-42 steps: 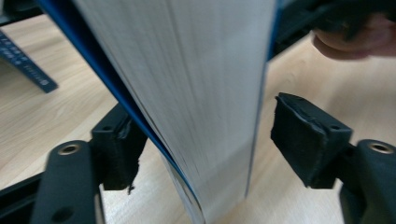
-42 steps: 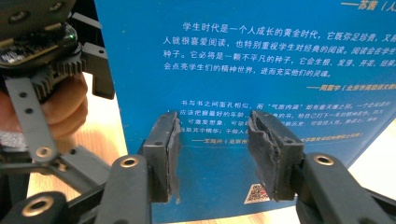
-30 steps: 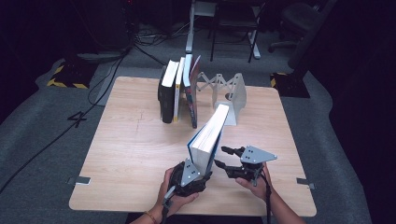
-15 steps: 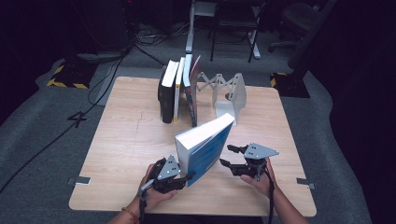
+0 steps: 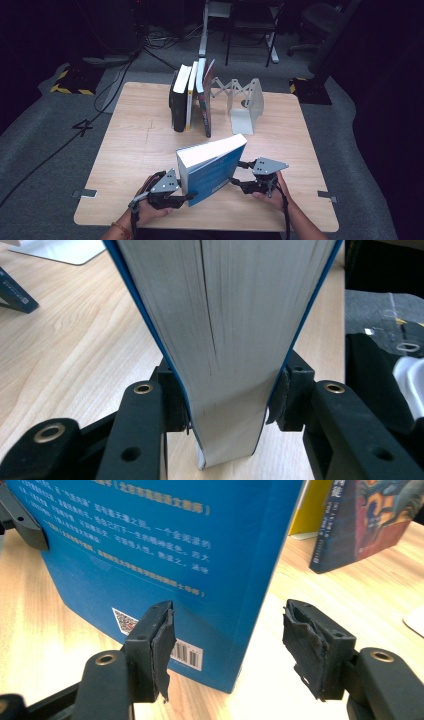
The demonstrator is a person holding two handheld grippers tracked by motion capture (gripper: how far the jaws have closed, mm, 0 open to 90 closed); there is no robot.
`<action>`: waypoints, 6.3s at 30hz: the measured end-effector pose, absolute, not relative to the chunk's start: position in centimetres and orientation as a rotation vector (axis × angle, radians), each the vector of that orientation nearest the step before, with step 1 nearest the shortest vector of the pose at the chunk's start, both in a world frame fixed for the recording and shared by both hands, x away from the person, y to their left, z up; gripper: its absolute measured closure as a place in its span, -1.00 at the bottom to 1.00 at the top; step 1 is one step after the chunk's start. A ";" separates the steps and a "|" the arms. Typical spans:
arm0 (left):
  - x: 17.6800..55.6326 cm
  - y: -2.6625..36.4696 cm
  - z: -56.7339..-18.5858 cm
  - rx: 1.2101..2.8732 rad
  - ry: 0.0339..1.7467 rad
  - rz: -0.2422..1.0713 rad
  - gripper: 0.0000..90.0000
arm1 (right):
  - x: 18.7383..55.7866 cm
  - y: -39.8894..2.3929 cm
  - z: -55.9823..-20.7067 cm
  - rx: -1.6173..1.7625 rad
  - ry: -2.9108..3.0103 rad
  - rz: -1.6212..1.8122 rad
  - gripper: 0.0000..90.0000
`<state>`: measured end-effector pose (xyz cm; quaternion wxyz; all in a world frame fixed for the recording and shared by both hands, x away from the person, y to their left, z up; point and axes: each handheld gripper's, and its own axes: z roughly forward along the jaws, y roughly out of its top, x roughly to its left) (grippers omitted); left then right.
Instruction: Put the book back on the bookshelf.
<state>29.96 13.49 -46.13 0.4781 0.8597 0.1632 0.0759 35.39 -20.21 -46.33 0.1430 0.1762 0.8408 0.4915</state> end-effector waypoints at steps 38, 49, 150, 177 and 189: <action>30.7 14.2 -46.1 2.080 0.499 0.294 -0.09 | 34.5 -18.9 -44.1 0.202 2.577 1.517 0.04; 33.0 12.3 -46.2 2.057 0.510 0.261 -0.34 | 33.8 -19.2 -42.7 0.211 2.563 1.514 0.29; 32.1 16.1 -50.5 2.255 0.782 0.299 -0.51 | 32.3 -23.7 -32.1 0.540 2.435 1.286 0.35; 32.1 16.1 -50.4 2.255 0.784 0.295 -0.52 | 39.3 -25.4 -30.0 0.818 2.273 1.179 0.35; 32.1 16.0 -50.5 2.255 0.786 0.293 -0.53 | 42.7 -24.6 -29.2 0.893 2.191 1.175 0.35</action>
